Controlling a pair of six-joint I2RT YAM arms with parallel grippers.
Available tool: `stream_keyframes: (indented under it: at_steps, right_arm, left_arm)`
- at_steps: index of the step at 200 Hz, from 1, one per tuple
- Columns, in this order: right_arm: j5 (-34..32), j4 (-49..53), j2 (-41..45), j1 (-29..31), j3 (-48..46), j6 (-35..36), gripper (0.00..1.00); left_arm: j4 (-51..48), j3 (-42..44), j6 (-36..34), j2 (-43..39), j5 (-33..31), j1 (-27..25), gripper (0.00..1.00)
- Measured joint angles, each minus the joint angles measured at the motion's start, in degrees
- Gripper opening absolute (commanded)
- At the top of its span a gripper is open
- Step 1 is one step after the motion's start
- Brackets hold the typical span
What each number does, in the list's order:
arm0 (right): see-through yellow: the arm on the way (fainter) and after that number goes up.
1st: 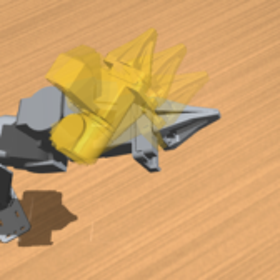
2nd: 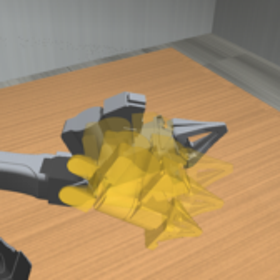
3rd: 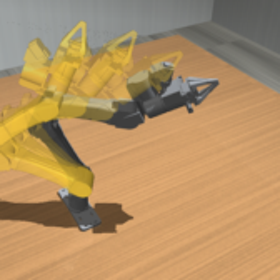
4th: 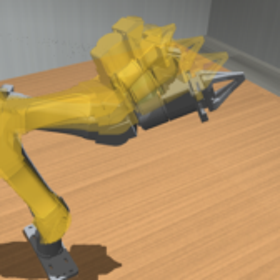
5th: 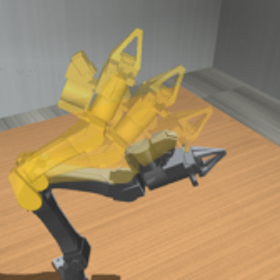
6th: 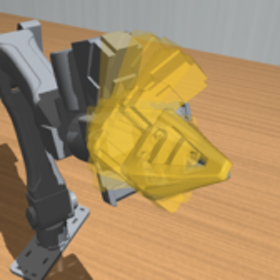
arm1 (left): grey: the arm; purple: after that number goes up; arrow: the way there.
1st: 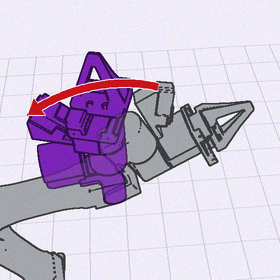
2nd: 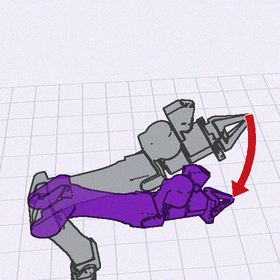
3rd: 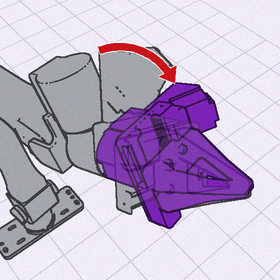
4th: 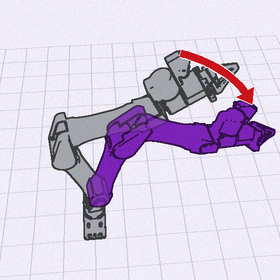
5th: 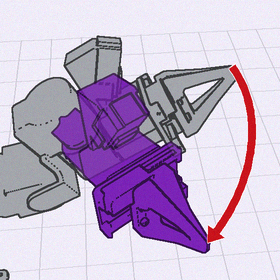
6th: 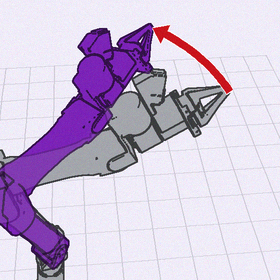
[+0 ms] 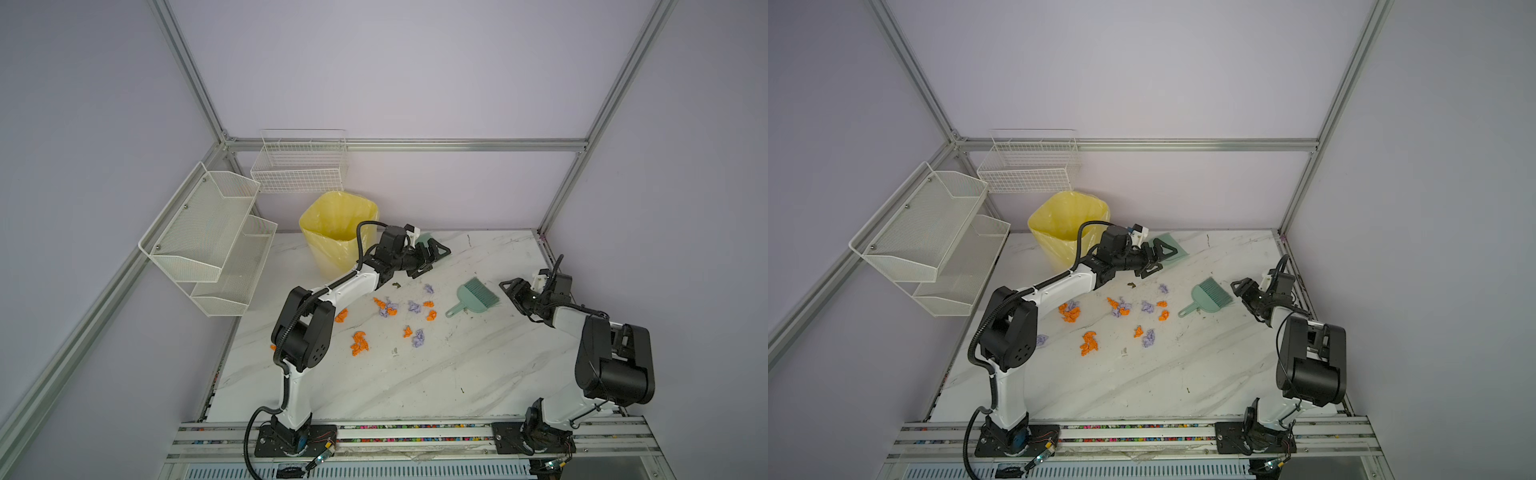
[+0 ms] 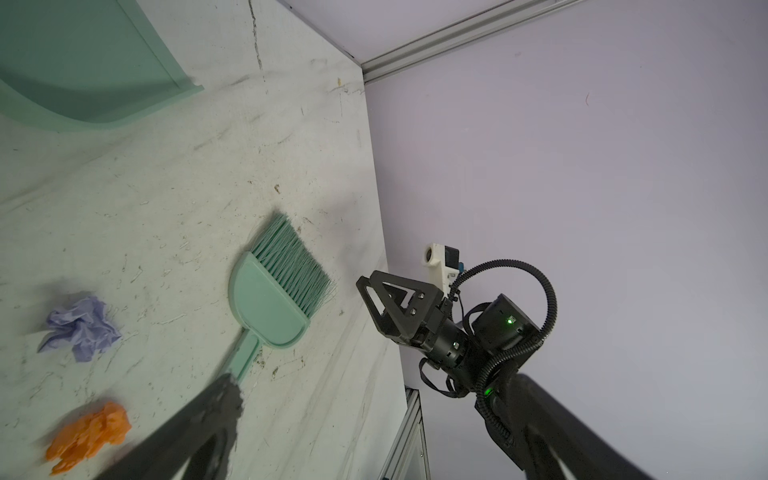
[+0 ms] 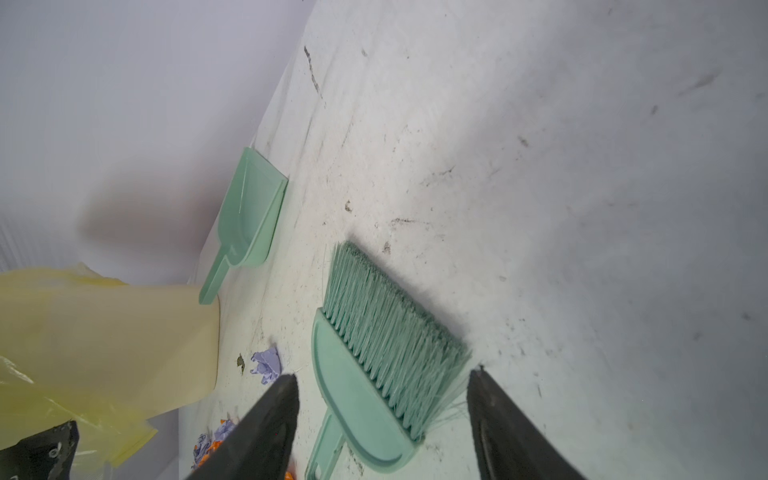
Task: Sweep away the paper scraps from the table
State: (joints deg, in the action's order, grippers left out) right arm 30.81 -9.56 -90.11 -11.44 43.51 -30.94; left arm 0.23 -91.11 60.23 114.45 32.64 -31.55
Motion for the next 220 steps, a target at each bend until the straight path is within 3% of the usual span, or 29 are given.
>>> stream_keyframes:
  at_steps: [23,46,102,154,205,220]
  right_arm:
    - [-9.86,5.68,2.86,11.19,1.01,-1.55,0.61]
    - [-15.69,9.66,4.76,19.54,0.26,-6.01,0.57]
    - [-28.06,17.7,4.79,29.57,1.38,-15.72,0.57]
    - [-38.6,27.1,-9.2,38.23,16.2,-21.88,0.56]
    - [-43.89,33.51,-14.36,41.35,20.04,-25.66,0.58]
    - [-44.5,34.25,-15.32,41.35,21.03,-25.99,0.52]
  left_arm:
    - [-3.96,-0.17,-3.43,-0.81,-0.17,0.31,1.0]
    - [-8.79,-0.2,-7.87,-1.14,-1.27,1.09,1.0]
    - [-16.92,-0.07,-15.02,-6.88,-7.13,2.16,1.0]
    - [-19.74,-0.04,-17.88,-10.14,-10.8,2.16,1.0]
    - [-21.9,-0.04,-18.45,-10.12,-11.72,2.16,1.0]
    - [-22.21,-0.04,-18.67,-10.12,-11.87,2.16,1.0]
